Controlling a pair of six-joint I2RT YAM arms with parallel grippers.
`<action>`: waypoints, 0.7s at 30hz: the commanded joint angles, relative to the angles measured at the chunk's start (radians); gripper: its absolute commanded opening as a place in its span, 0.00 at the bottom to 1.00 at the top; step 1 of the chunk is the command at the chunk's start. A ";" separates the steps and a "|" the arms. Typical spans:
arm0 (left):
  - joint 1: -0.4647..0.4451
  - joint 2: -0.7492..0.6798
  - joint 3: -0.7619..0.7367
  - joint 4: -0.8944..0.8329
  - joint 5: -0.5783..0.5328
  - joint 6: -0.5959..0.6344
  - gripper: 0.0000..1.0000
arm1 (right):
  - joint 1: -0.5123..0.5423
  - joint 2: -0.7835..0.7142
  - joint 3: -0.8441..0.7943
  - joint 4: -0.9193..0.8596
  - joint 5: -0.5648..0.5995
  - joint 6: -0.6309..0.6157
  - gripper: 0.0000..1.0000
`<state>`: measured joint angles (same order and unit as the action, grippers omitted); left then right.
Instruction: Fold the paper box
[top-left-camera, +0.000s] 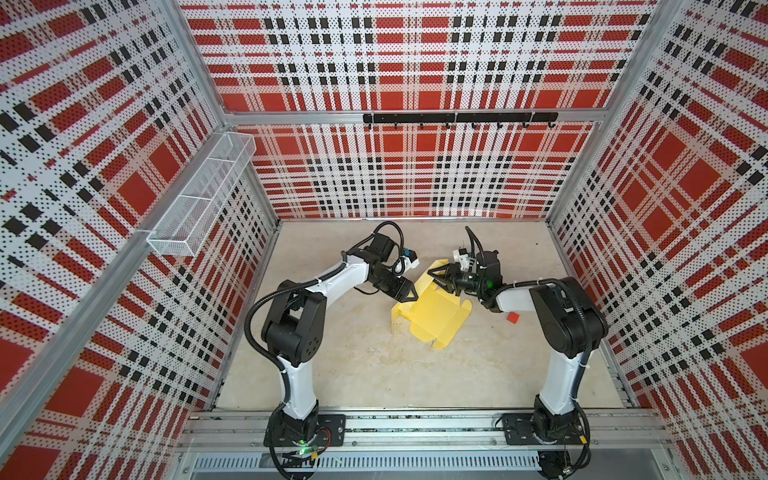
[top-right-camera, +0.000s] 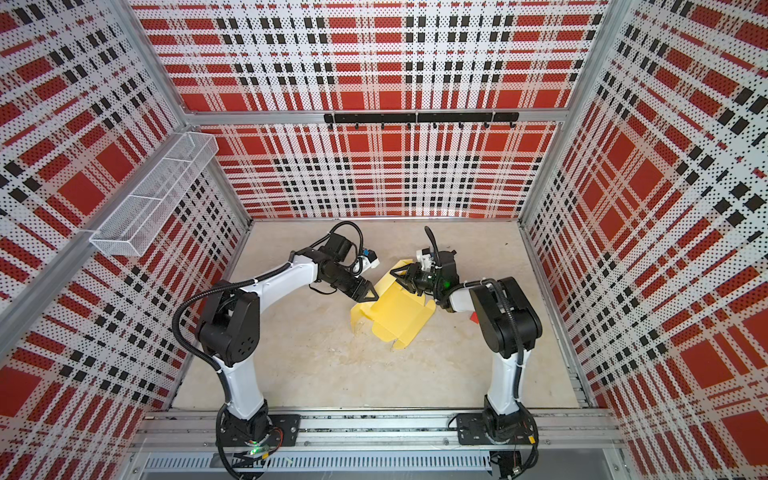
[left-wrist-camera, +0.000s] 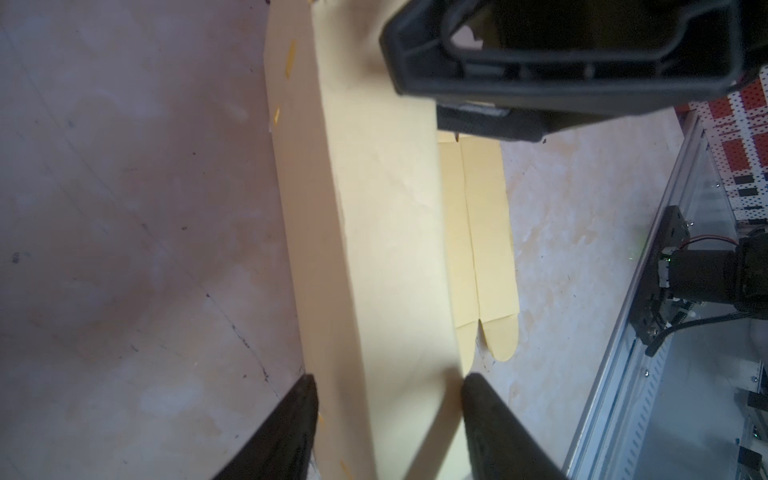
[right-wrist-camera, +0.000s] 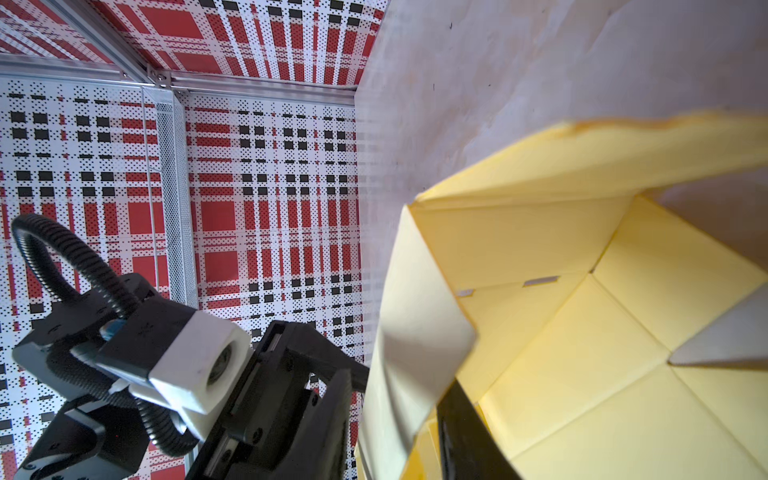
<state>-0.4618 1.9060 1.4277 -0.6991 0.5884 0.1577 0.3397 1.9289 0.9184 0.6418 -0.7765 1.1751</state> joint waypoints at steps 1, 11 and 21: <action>-0.005 0.019 0.012 -0.009 -0.024 -0.001 0.58 | 0.020 0.021 0.016 0.058 0.012 0.012 0.35; 0.001 -0.041 0.032 -0.033 -0.013 0.003 0.66 | 0.042 0.040 0.011 0.132 0.013 0.063 0.10; 0.205 -0.323 -0.079 0.089 0.104 0.023 0.73 | 0.019 -0.041 0.047 0.063 -0.025 0.044 0.07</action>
<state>-0.3134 1.6619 1.4006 -0.6834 0.6338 0.1658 0.3714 1.9476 0.9340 0.6868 -0.7883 1.2282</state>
